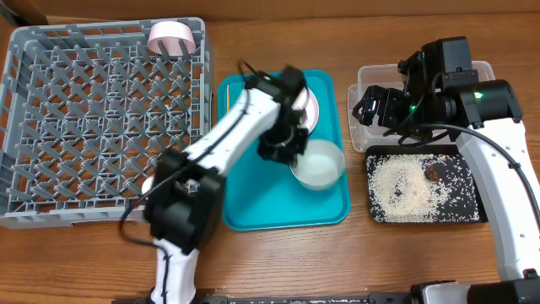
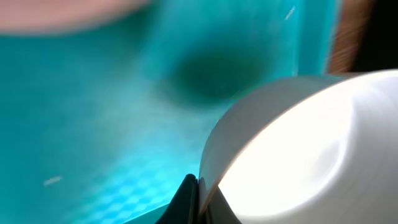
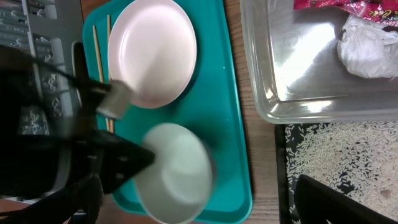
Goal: Sort waste into correct bins and load items into the dishwasher
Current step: 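Reach the left gripper to the pale green bowl and grasp its rim, then carry the pale green bowl with the left gripper into the rack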
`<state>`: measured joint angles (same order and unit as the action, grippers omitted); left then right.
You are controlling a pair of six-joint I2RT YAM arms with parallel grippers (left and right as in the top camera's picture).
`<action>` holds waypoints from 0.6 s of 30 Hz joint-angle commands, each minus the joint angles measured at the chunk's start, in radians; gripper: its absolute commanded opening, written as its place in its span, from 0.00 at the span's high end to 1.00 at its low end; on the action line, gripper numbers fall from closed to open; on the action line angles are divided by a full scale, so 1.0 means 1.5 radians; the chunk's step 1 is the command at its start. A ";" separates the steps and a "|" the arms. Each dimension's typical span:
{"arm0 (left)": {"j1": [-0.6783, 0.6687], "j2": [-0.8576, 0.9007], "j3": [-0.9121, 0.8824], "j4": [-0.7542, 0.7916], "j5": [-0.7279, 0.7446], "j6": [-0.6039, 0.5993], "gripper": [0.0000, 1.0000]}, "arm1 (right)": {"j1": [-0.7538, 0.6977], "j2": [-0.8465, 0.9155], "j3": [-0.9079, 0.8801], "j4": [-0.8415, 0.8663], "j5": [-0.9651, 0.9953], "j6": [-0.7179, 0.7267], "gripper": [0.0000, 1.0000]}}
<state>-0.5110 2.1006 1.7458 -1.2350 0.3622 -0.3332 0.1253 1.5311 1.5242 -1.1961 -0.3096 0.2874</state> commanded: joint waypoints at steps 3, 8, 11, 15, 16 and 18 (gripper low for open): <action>0.137 -0.219 0.041 0.030 -0.232 0.064 0.96 | -0.002 -0.001 0.013 0.003 0.002 0.000 0.00; 0.228 -0.266 0.041 0.110 -0.620 0.067 0.96 | -0.002 -0.001 0.013 0.003 0.002 0.000 0.00; 0.241 -0.239 0.041 0.153 -0.754 0.068 0.96 | -0.002 -0.001 0.013 0.003 0.002 0.000 0.00; 0.241 -0.149 0.041 0.187 -1.014 0.063 0.96 | -0.002 -0.001 0.013 0.003 0.002 0.000 0.00; 0.242 -0.132 0.041 0.191 -1.054 0.056 0.96 | -0.002 -0.001 0.013 0.003 0.002 0.000 0.00; 0.247 -0.081 0.041 0.204 -1.136 0.034 0.96 | -0.002 -0.001 0.013 0.003 0.002 0.000 0.00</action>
<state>-0.1501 1.8812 1.8061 -0.9478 -1.0100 -0.2520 0.1249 1.5311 1.5242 -1.1961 -0.3096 0.2871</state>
